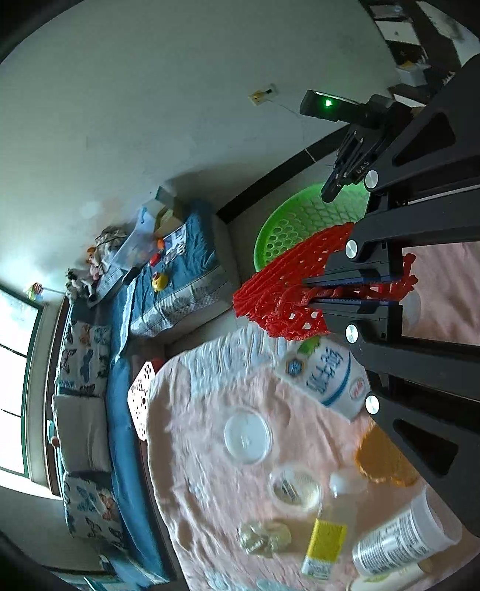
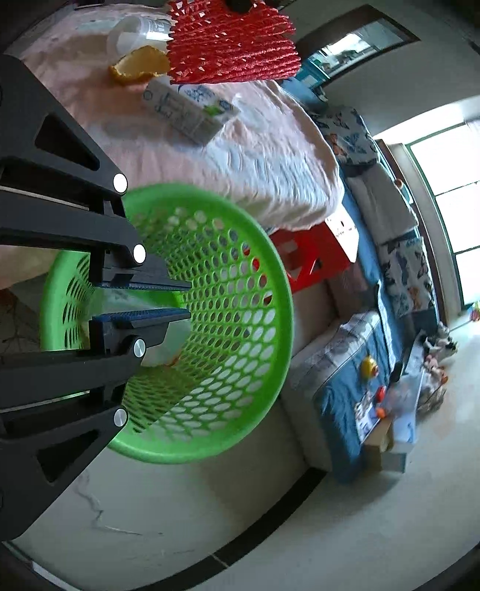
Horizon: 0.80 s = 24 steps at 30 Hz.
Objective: Collect trash
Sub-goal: 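Carry the bag and red net to the green basket and release both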
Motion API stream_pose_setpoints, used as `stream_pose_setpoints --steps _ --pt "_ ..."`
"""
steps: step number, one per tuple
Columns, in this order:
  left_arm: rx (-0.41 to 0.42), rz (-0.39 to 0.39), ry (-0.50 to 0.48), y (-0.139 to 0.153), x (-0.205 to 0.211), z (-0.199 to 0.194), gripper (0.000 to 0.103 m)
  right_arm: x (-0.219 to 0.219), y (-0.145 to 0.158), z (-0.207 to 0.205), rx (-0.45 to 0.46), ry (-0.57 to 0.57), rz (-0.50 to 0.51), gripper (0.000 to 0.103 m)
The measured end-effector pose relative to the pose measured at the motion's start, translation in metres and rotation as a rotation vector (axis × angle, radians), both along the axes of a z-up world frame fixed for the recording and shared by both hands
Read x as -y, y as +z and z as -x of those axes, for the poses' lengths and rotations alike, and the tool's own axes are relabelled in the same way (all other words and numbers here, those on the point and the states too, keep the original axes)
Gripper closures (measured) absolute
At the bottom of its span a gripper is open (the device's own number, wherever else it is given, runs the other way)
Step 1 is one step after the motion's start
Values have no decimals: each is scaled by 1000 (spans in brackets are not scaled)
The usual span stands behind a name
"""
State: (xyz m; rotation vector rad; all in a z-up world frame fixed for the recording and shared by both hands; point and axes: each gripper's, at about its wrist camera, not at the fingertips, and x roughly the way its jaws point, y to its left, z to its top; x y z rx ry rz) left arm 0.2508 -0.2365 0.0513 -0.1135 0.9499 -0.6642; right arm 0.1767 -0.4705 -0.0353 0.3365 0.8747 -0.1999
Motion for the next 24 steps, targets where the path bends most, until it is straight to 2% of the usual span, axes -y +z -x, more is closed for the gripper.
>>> stream_pose_setpoints --steps 2,6,8,14,21,23,24 --pt "-6 -4 -17 -3 11 0 97 3 -1 6 2 -7 3 72" --pt "-17 -36 -48 -13 37 -2 97 8 3 20 15 -14 16 57" --pt "-24 -48 -62 -19 48 -2 97 9 6 27 25 -18 27 45" --pt "-27 -85 -104 -35 81 -3 97 11 16 46 51 -27 87 30" --pt "-56 -100 -143 -56 108 -6 94 14 17 60 66 -36 98 24" --pt "-63 -108 -154 -62 114 -6 87 15 16 60 70 -40 86 24" --pt "-66 -106 -159 -65 116 -6 78 16 16 61 70 -40 84 24"
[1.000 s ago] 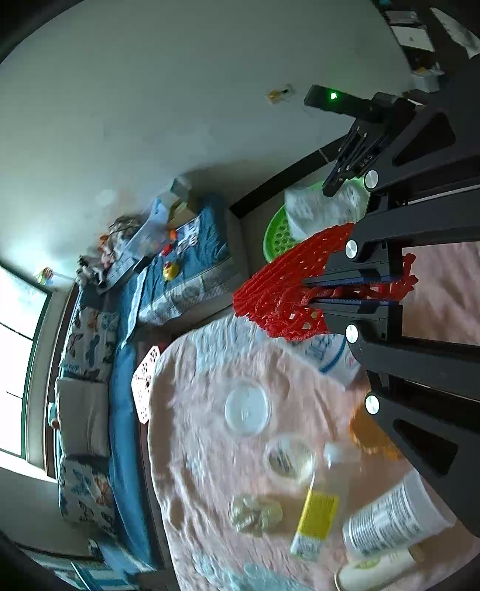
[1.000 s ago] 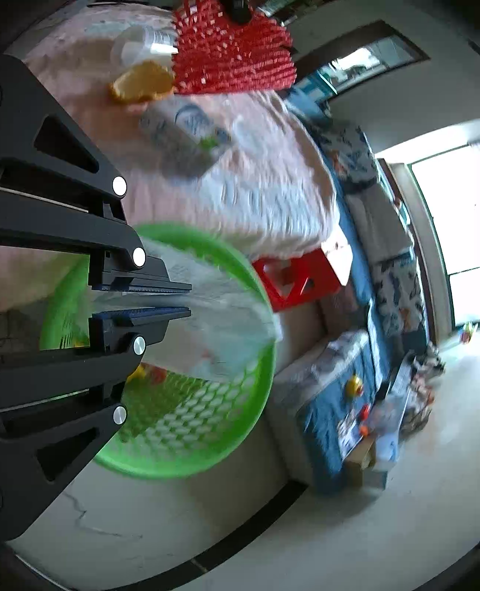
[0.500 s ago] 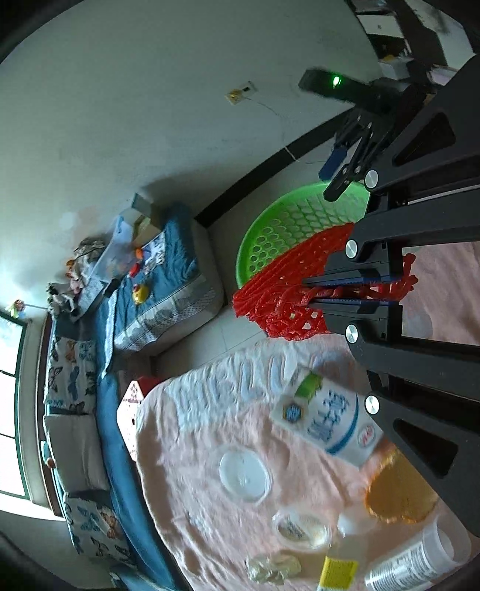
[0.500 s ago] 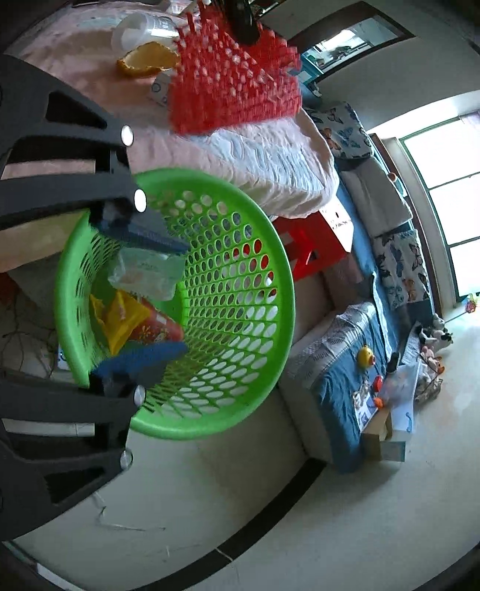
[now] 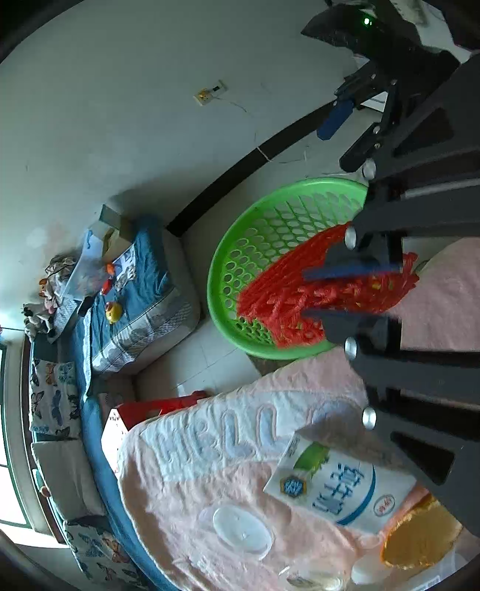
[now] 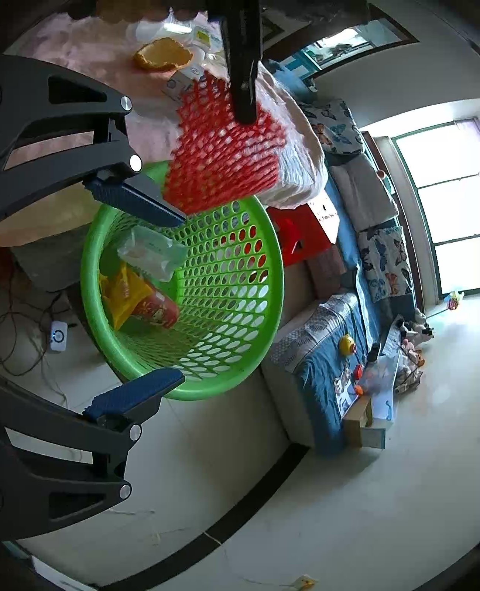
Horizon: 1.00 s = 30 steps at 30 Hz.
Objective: Collect trash
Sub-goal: 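Carry the bag and red net to the green basket and release both, then move both tools back over the bed toward the white cup and orange peel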
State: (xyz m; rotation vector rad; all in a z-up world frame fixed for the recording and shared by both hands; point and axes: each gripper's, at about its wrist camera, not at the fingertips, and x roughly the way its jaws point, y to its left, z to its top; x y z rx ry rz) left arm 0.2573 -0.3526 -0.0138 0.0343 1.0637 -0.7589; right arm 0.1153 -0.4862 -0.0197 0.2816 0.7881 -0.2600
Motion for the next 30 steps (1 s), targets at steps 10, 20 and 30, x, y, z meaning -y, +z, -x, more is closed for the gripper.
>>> stream_pose_setpoints --steps 10,20,30 --pt "3 -16 1 -8 -11 10 54 -15 5 4 9 36 1 22" --pt "82 -24 114 18 -79 23 51 -64 27 -2 58 145 -12 17" --pt "127 -44 304 29 -188 31 45 -158 36 -20 70 387 -6 12"
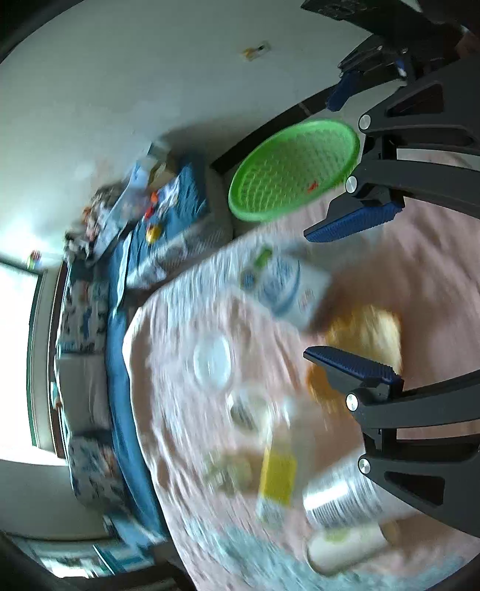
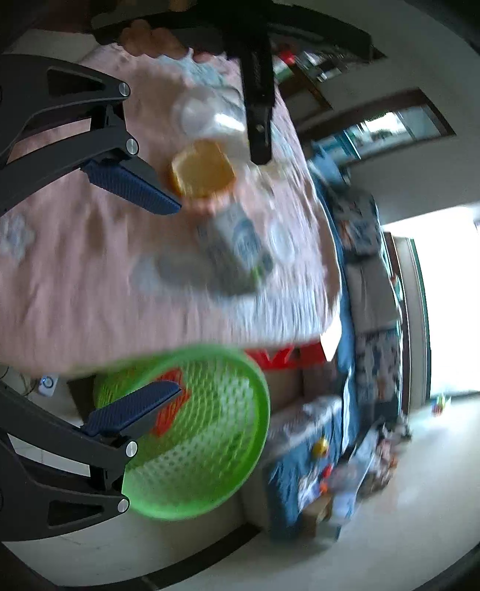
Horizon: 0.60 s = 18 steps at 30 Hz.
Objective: Collect trash
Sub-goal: 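Move both tools back over the bed toward the white cup and orange peel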
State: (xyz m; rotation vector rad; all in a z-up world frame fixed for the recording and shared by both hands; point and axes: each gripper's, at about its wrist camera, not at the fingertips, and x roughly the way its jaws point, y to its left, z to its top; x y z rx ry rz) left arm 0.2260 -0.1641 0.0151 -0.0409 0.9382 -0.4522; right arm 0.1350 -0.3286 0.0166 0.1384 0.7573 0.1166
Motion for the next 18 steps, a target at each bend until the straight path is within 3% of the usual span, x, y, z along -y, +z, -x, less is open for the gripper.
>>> stream_pose_setpoints --steps 5,11,18 --pt "-3 -21 119 -2 -57 -1 42 -46 -3 -12 -11 121 11 10" --pt "-41 16 267 -11 -134 -2 42 -94 -13 -29 -39 264 33 8" --pt "-56 26 372 -20 -186 0 38 -139 -32 -55 -77 406 91 6"
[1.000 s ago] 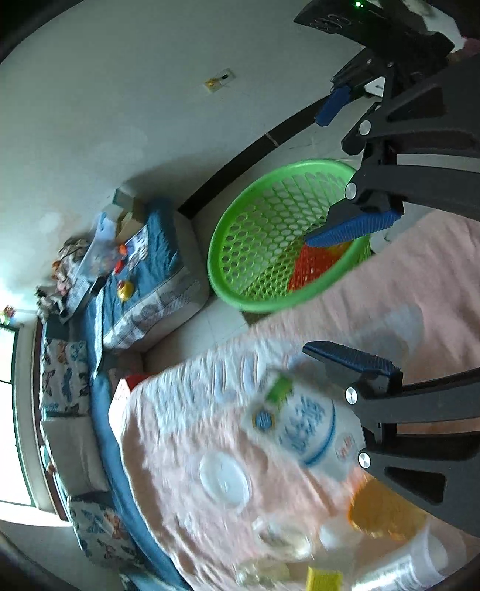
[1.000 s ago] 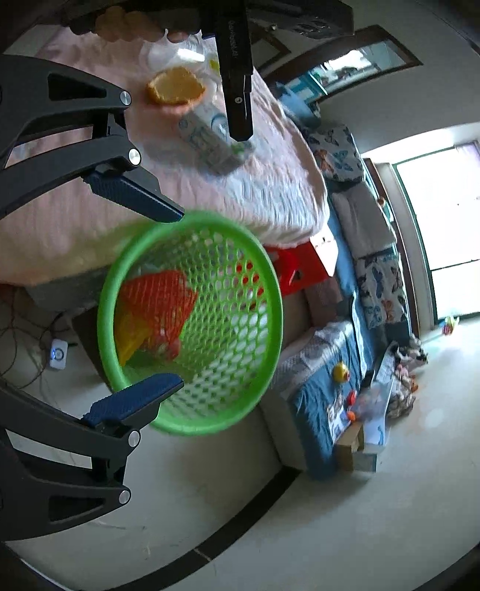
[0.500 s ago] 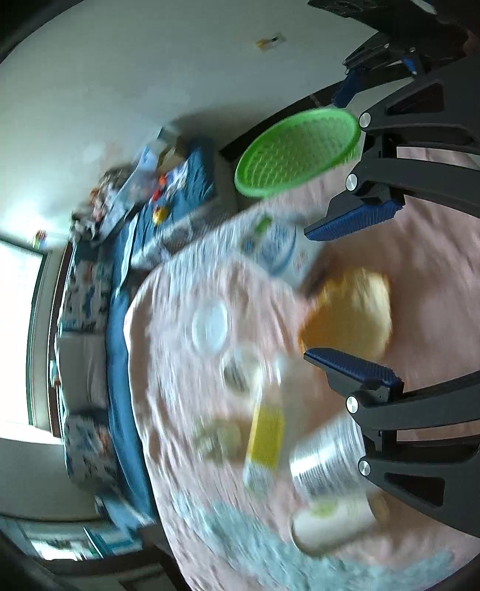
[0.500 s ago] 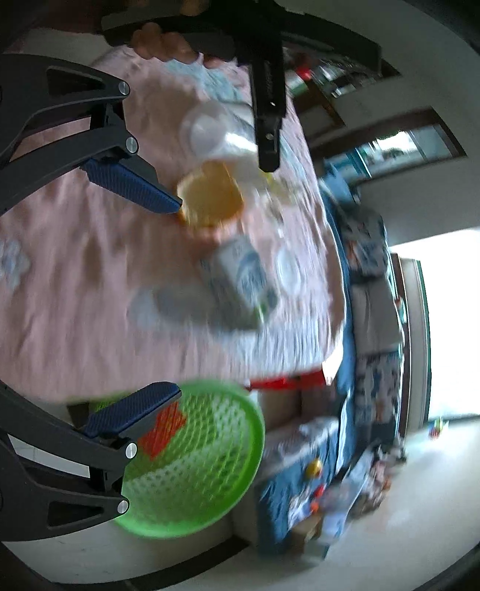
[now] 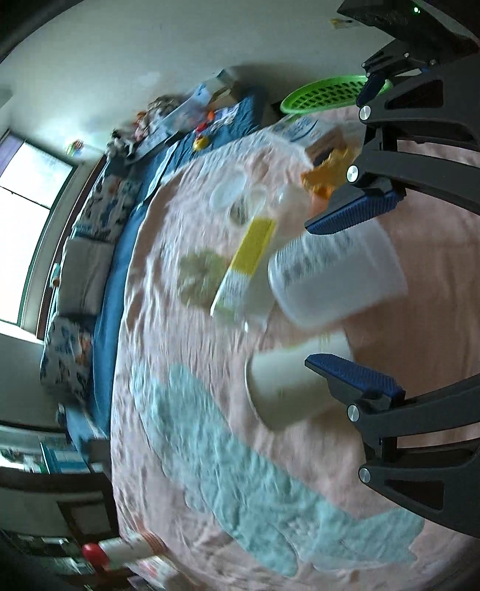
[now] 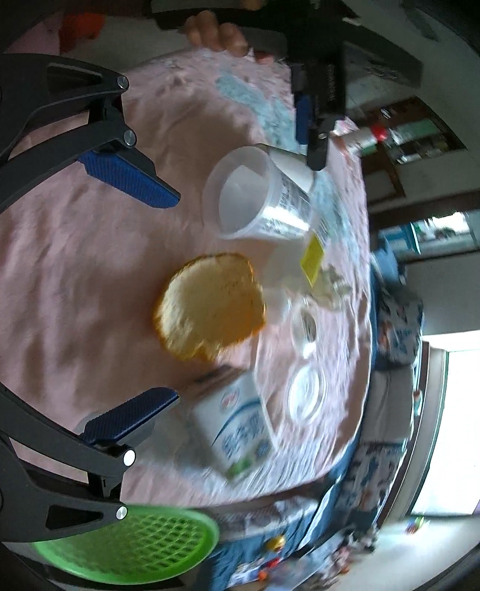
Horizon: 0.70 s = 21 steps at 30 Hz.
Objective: Collect trash
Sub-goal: 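Move both tools back over the bed toward the white cup and orange peel, then grasp the white paper cup with the left tool while the right tool grasps the orange peel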
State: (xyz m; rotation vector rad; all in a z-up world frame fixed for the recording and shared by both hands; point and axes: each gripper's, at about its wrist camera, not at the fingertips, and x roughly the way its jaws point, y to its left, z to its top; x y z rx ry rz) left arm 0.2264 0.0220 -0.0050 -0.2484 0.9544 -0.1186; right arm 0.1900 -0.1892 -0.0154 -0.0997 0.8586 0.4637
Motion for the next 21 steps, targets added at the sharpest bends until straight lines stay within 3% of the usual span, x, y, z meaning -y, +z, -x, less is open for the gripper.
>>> stream_pose_setpoints --steps 8,21 --pt "-36 7 92 -13 -40 0 33 -25 -24 -37 -54 93 59 5" --pt "-122 54 158 -38 -64 -20 26 -34 -44 -71 -81 107 142 4"
